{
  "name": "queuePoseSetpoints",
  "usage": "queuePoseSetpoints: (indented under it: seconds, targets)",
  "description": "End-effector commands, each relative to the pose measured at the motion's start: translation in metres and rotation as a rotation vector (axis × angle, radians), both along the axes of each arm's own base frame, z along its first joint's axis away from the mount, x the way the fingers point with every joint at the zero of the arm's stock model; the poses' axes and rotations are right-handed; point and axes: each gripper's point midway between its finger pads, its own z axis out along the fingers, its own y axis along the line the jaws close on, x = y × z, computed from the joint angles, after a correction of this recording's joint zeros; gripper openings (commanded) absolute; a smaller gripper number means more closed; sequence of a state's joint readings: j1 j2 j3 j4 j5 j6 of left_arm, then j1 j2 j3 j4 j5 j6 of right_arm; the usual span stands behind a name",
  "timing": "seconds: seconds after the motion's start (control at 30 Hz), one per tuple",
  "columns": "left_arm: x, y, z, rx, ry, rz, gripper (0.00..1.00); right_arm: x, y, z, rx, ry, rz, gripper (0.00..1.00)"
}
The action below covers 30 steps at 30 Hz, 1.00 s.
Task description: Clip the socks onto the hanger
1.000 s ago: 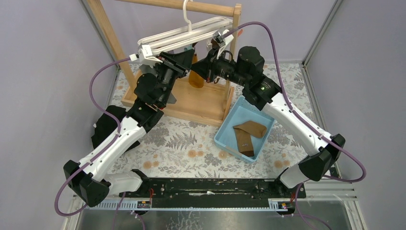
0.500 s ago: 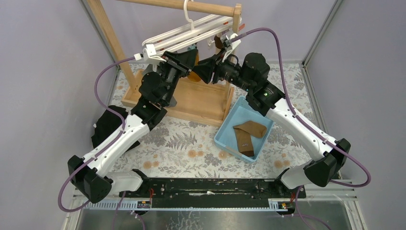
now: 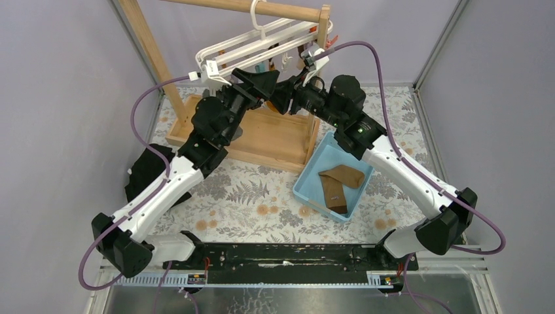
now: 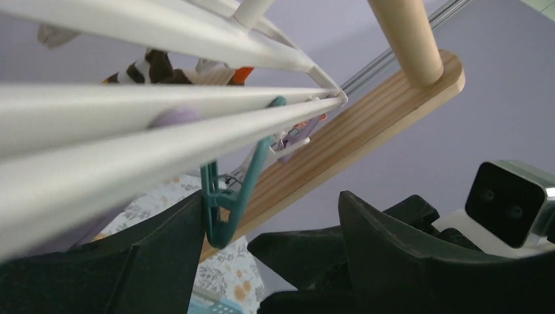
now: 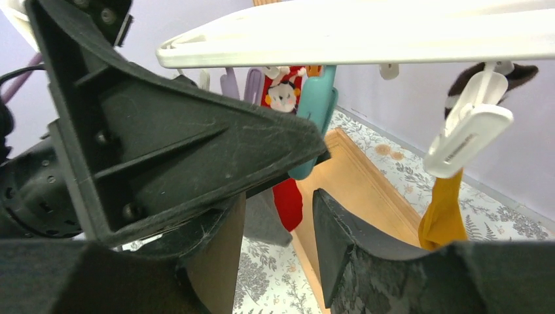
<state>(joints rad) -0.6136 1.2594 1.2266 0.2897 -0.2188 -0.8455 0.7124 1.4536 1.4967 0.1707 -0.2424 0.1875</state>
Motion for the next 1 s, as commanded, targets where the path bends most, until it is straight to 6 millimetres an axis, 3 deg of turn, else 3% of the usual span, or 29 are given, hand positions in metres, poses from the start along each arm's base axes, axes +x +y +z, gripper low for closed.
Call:
queuePoseSetpoints:
  seconds: [0.0, 0.17, 0.43, 0.7, 0.97]
  targets:
    - [-0.017, 0.007, -0.012, 0.099, 0.032, -0.015, 0.82, -0.005, -0.02, 0.039, 0.059, -0.109, -0.057, 0.49]
    - [-0.035, 0.028, -0.033, 0.173, 0.081, 0.02, 0.98, 0.001, -0.028, 0.035, 0.034, -0.11, -0.092, 0.49]
    - [-0.072, 0.08, -0.055, 0.26, 0.137, 0.132, 0.99, 0.008, -0.031, 0.037, 0.034, -0.107, -0.099, 0.49]
    - [-0.101, 0.14, -0.055, 0.302, 0.1, 0.319, 0.99, 0.008, -0.002, 0.043, 0.072, -0.089, 0.001, 0.49]
    - [-0.116, 0.169, -0.044, 0.319, 0.069, 0.414, 0.99, 0.004, 0.035, 0.049, 0.042, -0.115, 0.003, 0.51]
